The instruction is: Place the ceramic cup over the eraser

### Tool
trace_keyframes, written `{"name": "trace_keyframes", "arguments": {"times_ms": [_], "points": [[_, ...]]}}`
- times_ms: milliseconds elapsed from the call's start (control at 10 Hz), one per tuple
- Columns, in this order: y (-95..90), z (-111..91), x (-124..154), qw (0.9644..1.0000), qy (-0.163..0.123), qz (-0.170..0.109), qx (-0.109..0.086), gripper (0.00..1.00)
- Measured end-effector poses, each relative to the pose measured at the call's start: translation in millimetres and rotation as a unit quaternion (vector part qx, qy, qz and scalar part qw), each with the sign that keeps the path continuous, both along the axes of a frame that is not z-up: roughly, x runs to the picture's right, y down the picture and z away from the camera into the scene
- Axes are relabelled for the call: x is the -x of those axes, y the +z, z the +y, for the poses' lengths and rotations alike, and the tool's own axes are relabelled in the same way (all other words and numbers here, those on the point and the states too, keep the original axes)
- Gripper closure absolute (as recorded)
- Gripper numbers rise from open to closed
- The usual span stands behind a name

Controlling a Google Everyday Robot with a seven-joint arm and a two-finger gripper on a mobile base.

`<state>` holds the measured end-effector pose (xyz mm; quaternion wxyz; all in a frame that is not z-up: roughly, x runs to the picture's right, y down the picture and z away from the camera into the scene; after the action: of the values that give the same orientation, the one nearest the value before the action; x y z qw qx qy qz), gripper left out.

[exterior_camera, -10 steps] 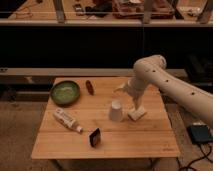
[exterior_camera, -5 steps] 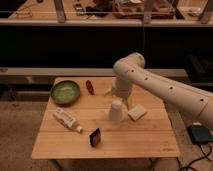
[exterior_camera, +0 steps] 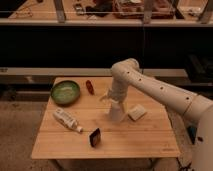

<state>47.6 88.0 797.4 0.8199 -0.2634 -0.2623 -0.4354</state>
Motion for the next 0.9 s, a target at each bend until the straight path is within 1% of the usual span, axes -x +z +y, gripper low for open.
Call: {"name": "trace_keyframes", "arguments": {"times_ms": [300,600,700,800,900], "points": [[14.8,-4,-4,0.9999,0.007,-0.011,0.000,0.20],[25.8,6,-2,0.9997,-0.001,-0.020,0.012,0.21],[29.0,10,-3,0.9996,-0.004,-0.024,0.015,0.27],[31.9,13,-4,0.9995,-0.005,-0.027,0.018,0.39],[33.1,15,-6,0.9994,-0.006,-0.028,0.021,0.47]]}}
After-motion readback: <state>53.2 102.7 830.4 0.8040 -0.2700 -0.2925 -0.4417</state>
